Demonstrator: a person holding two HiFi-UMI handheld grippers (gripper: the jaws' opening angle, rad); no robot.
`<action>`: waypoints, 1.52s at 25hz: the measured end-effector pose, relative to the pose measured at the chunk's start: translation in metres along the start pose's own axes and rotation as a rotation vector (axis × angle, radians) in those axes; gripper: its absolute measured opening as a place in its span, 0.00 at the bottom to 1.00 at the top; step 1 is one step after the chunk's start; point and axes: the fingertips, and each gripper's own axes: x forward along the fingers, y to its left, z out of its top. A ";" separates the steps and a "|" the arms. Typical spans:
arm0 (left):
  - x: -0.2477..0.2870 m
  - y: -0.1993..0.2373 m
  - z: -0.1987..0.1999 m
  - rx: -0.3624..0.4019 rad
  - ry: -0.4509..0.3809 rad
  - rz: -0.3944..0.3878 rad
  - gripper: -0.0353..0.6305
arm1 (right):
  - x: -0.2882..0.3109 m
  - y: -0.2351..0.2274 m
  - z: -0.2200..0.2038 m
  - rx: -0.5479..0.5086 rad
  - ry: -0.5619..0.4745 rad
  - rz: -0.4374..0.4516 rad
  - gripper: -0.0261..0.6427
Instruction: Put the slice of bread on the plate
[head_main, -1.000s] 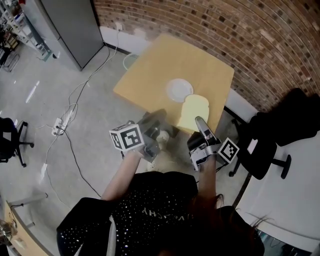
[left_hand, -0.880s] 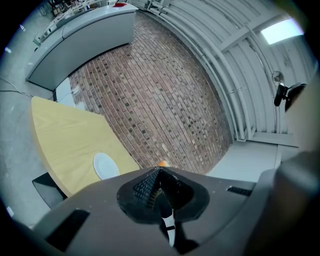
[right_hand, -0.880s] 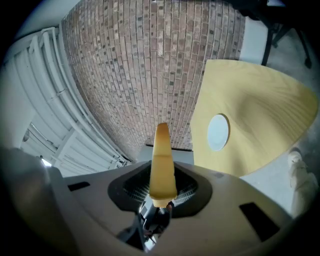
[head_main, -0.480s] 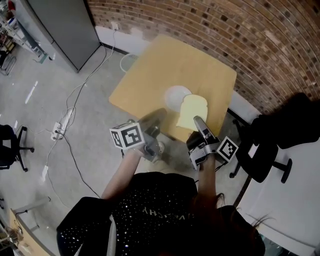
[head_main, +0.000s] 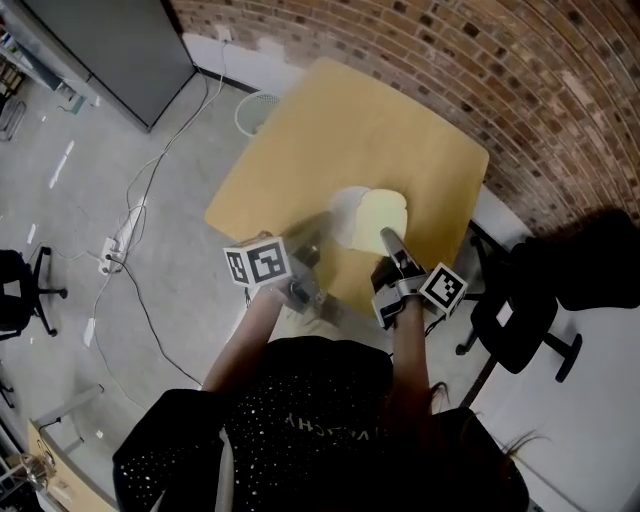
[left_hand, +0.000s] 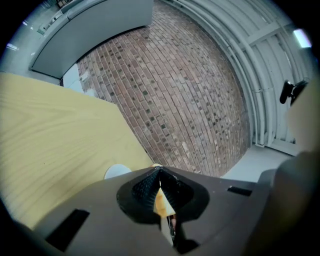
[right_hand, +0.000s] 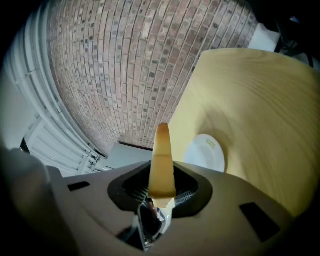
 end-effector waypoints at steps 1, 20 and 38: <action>0.007 0.008 0.002 -0.006 0.007 0.007 0.07 | 0.009 -0.005 0.002 -0.012 0.014 -0.011 0.18; 0.015 0.044 0.007 -0.012 0.018 0.057 0.07 | 0.059 -0.062 -0.022 -0.244 0.192 -0.270 0.18; 0.010 0.035 0.015 -0.001 0.016 0.017 0.07 | 0.064 -0.058 -0.016 -0.835 0.188 -0.499 0.91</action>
